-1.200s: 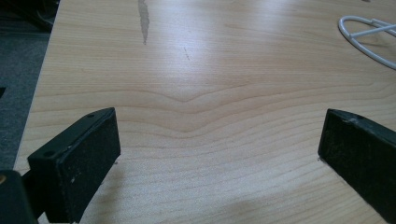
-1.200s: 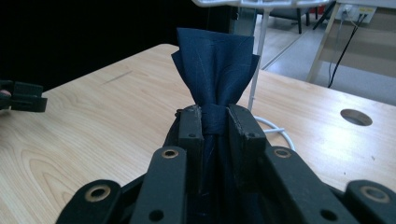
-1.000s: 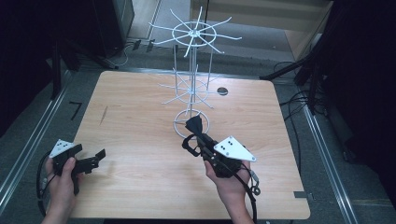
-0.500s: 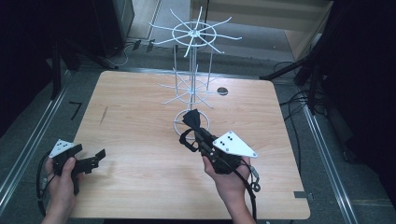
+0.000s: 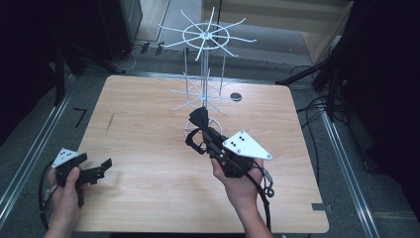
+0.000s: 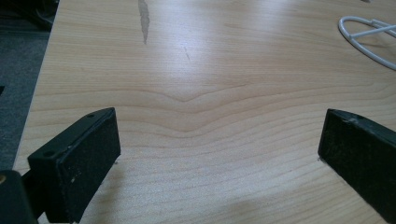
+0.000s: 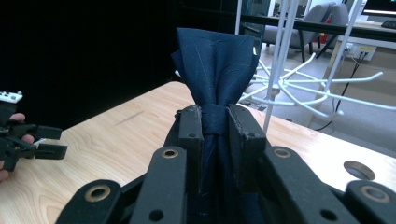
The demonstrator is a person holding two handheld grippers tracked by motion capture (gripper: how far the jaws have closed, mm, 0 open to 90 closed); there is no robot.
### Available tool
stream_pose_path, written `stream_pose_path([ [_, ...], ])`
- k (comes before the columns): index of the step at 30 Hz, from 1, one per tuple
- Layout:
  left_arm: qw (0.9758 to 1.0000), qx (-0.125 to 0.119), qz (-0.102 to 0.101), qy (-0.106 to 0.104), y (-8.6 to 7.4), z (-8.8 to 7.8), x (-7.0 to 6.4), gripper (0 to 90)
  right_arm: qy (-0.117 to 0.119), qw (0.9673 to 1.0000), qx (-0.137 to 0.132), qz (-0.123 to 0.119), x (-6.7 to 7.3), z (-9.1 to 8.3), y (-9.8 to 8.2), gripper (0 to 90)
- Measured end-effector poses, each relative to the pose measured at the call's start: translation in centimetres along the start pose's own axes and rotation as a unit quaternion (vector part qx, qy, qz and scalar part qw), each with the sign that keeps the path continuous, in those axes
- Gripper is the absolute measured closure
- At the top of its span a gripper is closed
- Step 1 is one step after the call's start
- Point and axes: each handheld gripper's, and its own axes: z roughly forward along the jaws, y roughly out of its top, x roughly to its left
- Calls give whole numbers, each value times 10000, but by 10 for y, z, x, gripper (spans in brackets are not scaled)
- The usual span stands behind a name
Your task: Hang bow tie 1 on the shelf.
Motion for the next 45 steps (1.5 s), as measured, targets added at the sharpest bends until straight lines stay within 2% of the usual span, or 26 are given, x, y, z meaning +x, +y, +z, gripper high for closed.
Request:
stream_pose_path([
  [11,10000,-3,-4,-2,0,0,0,0,26,10000,-57,-18,1,7,9,777],
  [25,10000,-1,-2,-4,0,0,0,0,-59,9999,-97,-15,-3,17,17,777],
  [38,10000,2,10,-8,0,0,0,0,-313,9994,-4,134,-17,34,7,776],
  [45,10000,4,0,-10,0,0,0,0,-391,9991,29,134,-17,41,0,776],
])
